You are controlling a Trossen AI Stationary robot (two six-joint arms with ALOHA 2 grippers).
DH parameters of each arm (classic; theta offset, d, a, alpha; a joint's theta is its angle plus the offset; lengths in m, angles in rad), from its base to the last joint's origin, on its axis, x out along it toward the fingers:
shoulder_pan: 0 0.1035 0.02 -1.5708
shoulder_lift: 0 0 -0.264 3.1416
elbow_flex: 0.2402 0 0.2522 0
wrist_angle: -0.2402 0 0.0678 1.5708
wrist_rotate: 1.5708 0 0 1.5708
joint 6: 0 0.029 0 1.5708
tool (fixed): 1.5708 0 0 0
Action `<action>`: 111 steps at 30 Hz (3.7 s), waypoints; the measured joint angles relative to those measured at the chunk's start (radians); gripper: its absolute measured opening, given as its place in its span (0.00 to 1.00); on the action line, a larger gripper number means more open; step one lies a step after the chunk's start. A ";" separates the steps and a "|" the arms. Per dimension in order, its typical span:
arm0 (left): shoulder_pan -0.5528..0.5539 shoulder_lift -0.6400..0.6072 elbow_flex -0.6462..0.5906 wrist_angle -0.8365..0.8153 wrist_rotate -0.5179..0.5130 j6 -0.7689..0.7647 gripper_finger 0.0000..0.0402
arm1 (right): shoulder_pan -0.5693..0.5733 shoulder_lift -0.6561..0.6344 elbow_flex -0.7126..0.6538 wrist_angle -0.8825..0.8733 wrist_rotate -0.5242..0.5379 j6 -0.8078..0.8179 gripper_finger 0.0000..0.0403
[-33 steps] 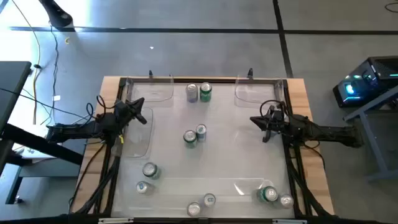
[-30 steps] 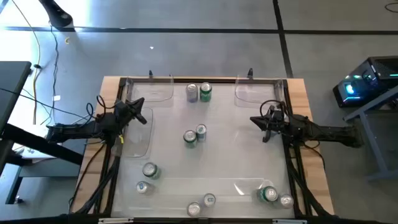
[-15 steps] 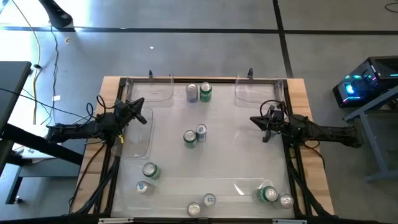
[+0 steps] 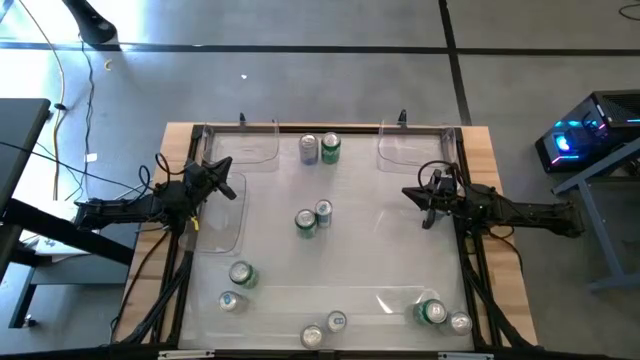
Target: Sort soda cans
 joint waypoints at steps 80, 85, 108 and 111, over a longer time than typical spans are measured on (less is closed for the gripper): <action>0.000 0.004 0.000 0.006 0.037 -0.238 0.02 | -0.002 1.099 1.472 -1.597 -0.307 0.418 0.68; 0.000 0.004 0.000 0.007 0.070 -0.238 0.02 | -0.010 1.095 1.409 -1.612 -0.288 0.504 0.68; 0.000 0.004 0.000 0.009 0.110 -0.202 0.02 | -0.215 1.092 1.072 -1.478 -0.547 0.439 0.70; 0.000 0.004 0.000 0.009 0.110 -0.201 0.02 | -0.202 1.092 1.044 -1.354 -0.599 0.390 0.74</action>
